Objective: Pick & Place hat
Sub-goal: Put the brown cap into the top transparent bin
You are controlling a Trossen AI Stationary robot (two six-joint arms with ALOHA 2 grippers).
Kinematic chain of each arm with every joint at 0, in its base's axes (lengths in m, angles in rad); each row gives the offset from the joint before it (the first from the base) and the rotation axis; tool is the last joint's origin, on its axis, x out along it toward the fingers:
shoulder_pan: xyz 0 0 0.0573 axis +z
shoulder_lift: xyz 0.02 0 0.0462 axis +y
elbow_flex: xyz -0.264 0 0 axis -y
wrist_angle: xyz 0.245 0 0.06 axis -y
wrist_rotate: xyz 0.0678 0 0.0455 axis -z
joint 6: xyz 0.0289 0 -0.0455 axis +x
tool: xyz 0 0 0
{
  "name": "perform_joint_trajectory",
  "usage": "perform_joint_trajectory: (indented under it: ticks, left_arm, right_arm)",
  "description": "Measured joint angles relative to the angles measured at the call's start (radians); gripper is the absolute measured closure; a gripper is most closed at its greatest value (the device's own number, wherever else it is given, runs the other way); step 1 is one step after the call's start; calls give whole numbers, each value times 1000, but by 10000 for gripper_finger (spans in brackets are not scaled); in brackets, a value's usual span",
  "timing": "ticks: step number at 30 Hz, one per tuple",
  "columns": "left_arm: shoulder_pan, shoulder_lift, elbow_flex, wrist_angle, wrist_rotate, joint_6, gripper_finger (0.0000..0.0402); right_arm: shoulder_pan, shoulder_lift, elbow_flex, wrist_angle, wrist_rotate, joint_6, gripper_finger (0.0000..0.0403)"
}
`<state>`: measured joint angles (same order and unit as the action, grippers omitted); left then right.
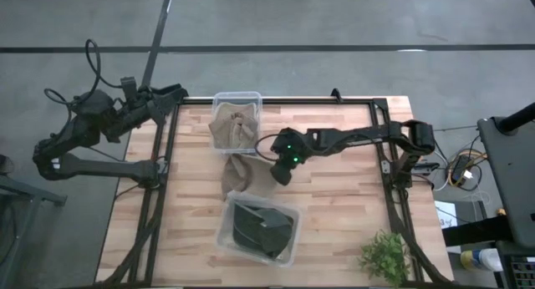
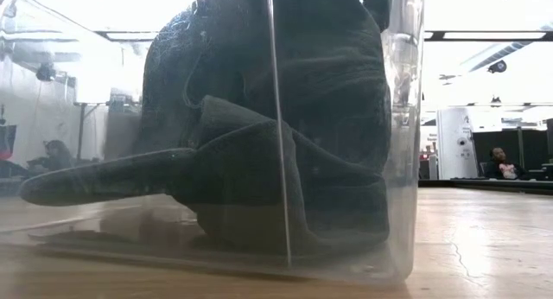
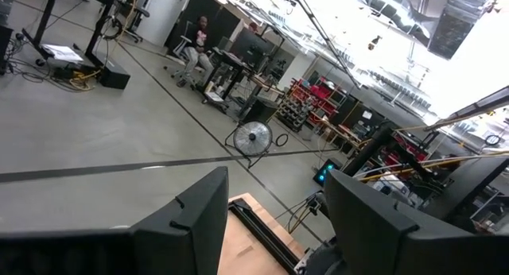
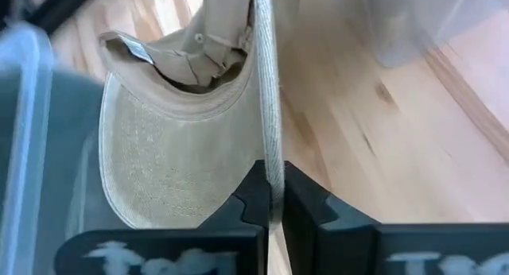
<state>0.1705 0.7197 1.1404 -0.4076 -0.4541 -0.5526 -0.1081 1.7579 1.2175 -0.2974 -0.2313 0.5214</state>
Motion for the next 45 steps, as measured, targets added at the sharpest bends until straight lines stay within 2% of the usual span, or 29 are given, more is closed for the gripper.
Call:
perform_joint_trajectory:
  ticks: [8,18,23,26,30,35,40,45]
  left_arm:
    - [0,0,0,0,5,0,200]
    - [0,0,0,-6,15,0,200]
    - [0,1,0,-8,67,-4,200]
    - [0,1,0,-9,161,-43,200]
    - [0,18,0,-13,319,-101,200]
    - [0,68,16,-13,508,-203,200]
    - [2,135,52,-13,650,-247,200]
    - [5,217,98,-23,757,-280,200]
  right_arm:
    - [13,-98,0,-119,25,-81,392]
    - [12,-210,0,-147,102,-118,392]
    - [12,-270,0,-140,112,-123,392]
    - [12,-309,2,-146,95,-116,392]
    - [10,-338,54,-211,33,-125,392]
    - [9,-325,194,-309,-46,-145,392]
    - [10,-272,355,-396,-208,-143,392]
    - [12,-169,516,-538,-446,-129,392]
